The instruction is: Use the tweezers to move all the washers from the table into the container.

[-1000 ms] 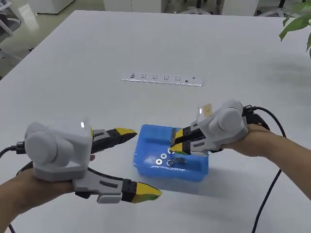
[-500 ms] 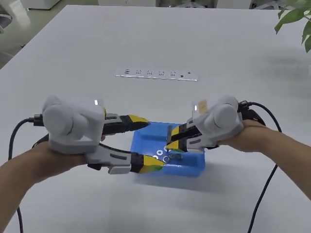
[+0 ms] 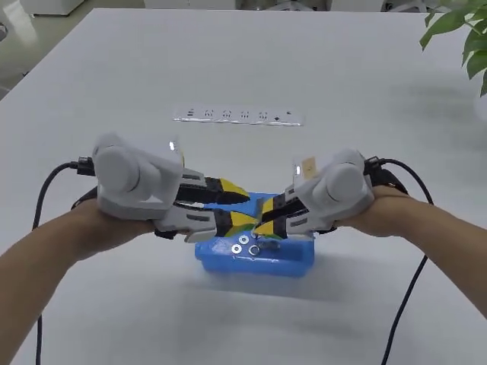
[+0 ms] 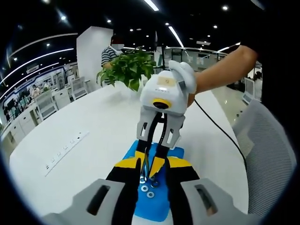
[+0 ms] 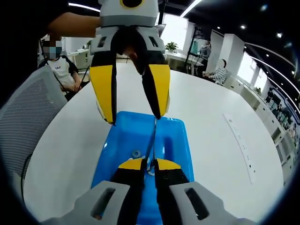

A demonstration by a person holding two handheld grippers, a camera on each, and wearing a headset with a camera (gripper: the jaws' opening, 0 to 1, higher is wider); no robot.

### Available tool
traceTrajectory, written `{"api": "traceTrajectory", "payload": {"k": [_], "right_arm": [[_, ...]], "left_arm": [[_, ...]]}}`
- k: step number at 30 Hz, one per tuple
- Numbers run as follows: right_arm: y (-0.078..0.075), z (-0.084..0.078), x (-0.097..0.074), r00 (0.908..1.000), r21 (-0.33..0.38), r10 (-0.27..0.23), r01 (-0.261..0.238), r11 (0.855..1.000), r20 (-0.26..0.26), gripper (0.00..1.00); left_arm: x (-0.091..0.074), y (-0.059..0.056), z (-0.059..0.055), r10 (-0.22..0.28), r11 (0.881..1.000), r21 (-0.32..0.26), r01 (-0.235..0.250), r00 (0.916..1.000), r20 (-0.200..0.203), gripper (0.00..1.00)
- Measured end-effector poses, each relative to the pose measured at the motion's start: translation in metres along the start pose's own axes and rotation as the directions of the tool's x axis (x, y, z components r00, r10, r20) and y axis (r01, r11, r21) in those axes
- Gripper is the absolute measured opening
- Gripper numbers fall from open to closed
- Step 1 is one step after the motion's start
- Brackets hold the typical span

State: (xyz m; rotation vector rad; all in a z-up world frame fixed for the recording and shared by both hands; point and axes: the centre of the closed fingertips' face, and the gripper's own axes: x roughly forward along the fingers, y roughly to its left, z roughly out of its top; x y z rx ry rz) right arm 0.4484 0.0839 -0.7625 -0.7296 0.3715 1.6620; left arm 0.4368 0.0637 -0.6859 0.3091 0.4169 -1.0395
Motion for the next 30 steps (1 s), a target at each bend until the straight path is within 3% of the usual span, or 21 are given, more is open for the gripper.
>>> {"api": "traceTrajectory", "payload": {"k": [14, 30], "right_arm": [[0.001, 0.0, 0.0, 1.0, -0.01, 0.004, -0.004, 1.0, -0.003, 0.1], [0.001, 0.003, -0.002, 0.9999, -0.026, 0.001, -0.002, 1.0, -0.011, 0.12]], "left_arm": [[0.012, 0.005, 0.004, -0.02, 0.997, 0.075, 0.022, 0.9995, -0.026, 0.07], [0.009, 0.007, 0.005, -0.017, 0.995, 0.099, 0.021, 0.9989, -0.044, 0.05]]}}
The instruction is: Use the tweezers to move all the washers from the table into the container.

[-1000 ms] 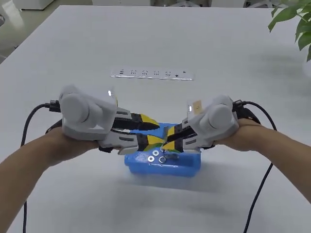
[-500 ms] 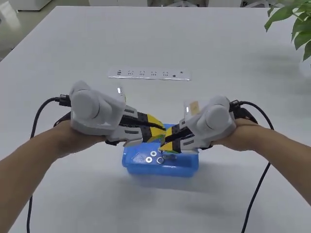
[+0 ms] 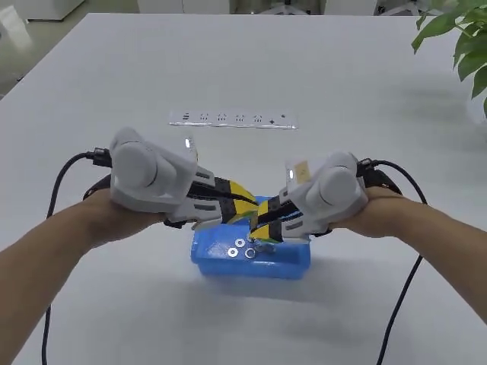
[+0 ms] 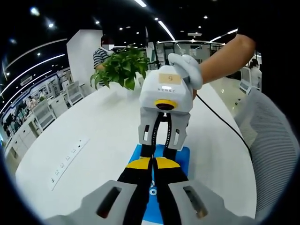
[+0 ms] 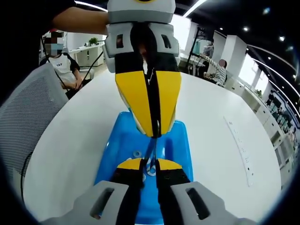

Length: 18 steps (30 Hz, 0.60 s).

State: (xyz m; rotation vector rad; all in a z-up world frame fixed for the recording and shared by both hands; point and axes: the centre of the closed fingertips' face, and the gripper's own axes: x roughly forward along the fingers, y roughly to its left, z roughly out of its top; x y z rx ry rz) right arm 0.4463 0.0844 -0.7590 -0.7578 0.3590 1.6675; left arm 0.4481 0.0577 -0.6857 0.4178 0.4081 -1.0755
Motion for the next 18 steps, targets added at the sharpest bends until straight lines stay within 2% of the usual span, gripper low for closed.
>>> {"api": "traceTrajectory", "payload": {"k": [12, 18], "right_arm": [[0.006, 0.009, -0.008, 0.9999, 0.016, -0.01, 0.01, 1.0, 0.005, 0.15], [0.008, 0.019, -0.016, 0.9994, 0.018, -0.027, 0.026, 0.999, 0.022, 0.16]], "left_arm": [[-0.01, -0.006, 0.01, -0.011, 1.0, 0.006, 0.011, 0.9999, -0.009, 0.05], [-0.017, -0.009, 0.02, -0.016, 1.0, 0.016, 0.016, 0.9999, 0.005, 0.05]]}}
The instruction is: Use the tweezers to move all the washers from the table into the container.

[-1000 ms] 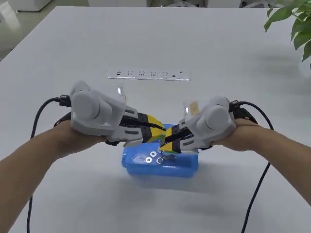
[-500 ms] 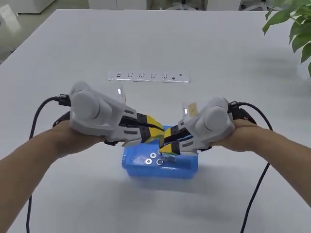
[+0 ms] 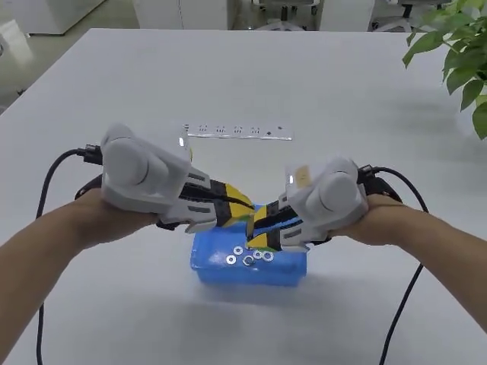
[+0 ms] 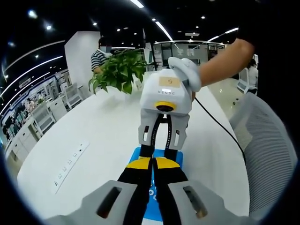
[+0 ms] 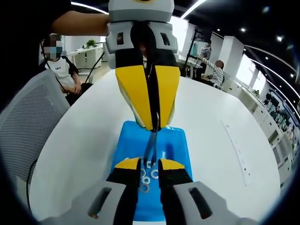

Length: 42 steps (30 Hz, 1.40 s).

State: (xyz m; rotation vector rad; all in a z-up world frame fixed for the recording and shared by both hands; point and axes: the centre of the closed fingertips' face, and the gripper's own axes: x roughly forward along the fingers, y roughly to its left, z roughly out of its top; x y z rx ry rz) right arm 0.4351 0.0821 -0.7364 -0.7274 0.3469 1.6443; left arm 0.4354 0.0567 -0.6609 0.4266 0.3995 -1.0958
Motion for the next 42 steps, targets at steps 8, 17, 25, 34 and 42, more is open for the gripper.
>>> {"api": "traceTrajectory", "payload": {"k": [8, 17, 25, 34, 42], "right_arm": [[0.008, 0.009, -0.009, 0.9998, -0.008, -0.012, 0.012, 1.0, 0.015, 0.17], [0.021, 0.019, -0.019, 0.9993, -0.016, -0.023, 0.024, 1.0, 0.028, 0.16], [0.034, 0.025, -0.024, 0.9987, -0.017, -0.027, 0.028, 0.999, 0.042, 0.16], [0.053, 0.026, -0.026, 0.9986, -0.014, -0.012, 0.013, 1.0, 0.052, 0.12], [0.066, 0.019, -0.024, 0.9993, -0.014, -0.001, 0.001, 1.0, 0.036, 0.11]], "left_arm": [[-0.009, -0.013, 0.012, -0.028, 1.0, 0.009, 0.028, 0.9994, 0.018, 0.05], [-0.019, -0.028, 0.024, -0.047, 0.999, 0.027, 0.046, 0.9983, 0.035, 0.05], [-0.023, -0.043, 0.03, -0.072, 0.997, 0.036, 0.071, 0.9964, 0.046, 0.05], [-0.026, -0.058, 0.03, -0.1, 0.995, 0.033, 0.098, 0.9936, 0.052, 0.05], [-0.028, -0.069, 0.019, -0.116, 0.993, 0.019, 0.115, 0.9925, 0.038, 0.05]]}}
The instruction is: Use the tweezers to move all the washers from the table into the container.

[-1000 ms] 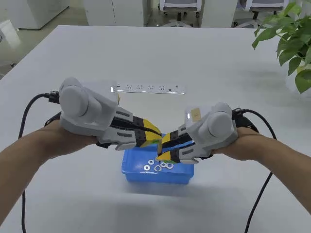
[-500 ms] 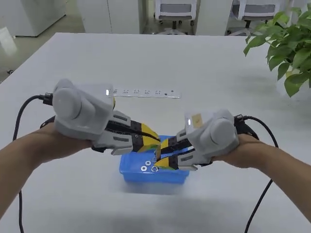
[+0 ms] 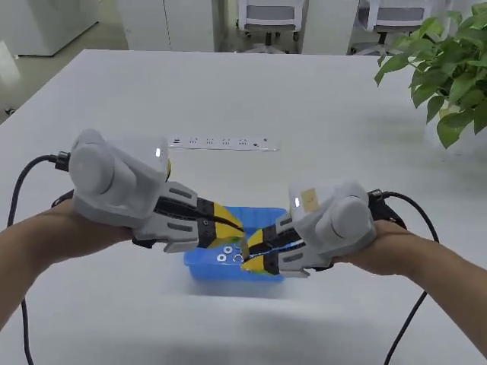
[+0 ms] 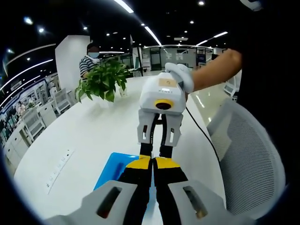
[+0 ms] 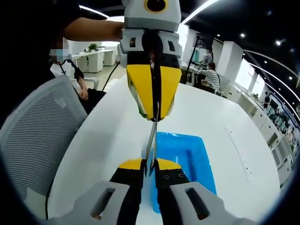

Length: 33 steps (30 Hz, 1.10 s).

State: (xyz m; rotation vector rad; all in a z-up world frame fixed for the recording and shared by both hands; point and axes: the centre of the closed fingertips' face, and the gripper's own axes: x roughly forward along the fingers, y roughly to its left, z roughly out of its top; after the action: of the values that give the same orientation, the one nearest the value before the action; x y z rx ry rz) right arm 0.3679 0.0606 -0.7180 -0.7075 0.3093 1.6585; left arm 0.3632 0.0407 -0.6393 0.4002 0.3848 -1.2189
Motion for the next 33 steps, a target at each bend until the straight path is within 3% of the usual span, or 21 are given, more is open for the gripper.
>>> {"api": "traceTrajectory", "payload": {"k": [6, 12, 17, 22, 24, 29, 33], "right_arm": [[0.014, -0.008, 0.004, 0.999, 0.005, 0.037, -0.037, 0.999, -0.027, 0.09], [0.03, -0.019, 0.008, 0.993, -0.013, 0.083, -0.084, 0.996, -0.084, 0.09], [0.035, -0.028, 0.013, 0.9913, -0.007, 0.081, -0.082, 0.997, -0.104, 0.08], [0.042, -0.038, 0.018, 0.9882, 0.001, 0.082, -0.082, 0.997, -0.129, 0.09], [0.043, -0.042, 0.02, 0.9878, 0.003, 0.074, -0.074, 0.997, -0.137, 0.09], [0.047, -0.048, 0.024, 0.9857, 0.011, 0.072, -0.072, 0.997, -0.152, 0.09], [0.048, -0.051, 0.027, 0.9856, 0.026, 0.07, -0.067, 0.997, -0.154, 0.09]], "left_arm": [[-0.001, -0.011, -0.015, -0.028, 0.999, -0.018, 0.027, 0.999, -0.035, 0.05], [0.0, -0.023, -0.04, -0.049, 0.998, -0.033, 0.046, 0.9937, -0.101, 0.05], [0.002, -0.027, -0.057, -0.052, 0.998, -0.05, 0.045, 0.989, -0.139, 0.05], [0.006, -0.032, -0.083, -0.058, 0.998, -0.052, 0.048, 0.9747, -0.216, 0.05], [0.007, -0.031, -0.098, -0.055, 0.998, -0.042, 0.046, 0.9654, -0.255, 0.05], [0.011, -0.033, -0.112, -0.061, 0.997, -0.055, 0.048, 0.9567, -0.285, 0.05], [0.014, -0.032, -0.126, -0.059, 0.998, -0.049, 0.046, 0.9412, -0.333, 0.05]]}}
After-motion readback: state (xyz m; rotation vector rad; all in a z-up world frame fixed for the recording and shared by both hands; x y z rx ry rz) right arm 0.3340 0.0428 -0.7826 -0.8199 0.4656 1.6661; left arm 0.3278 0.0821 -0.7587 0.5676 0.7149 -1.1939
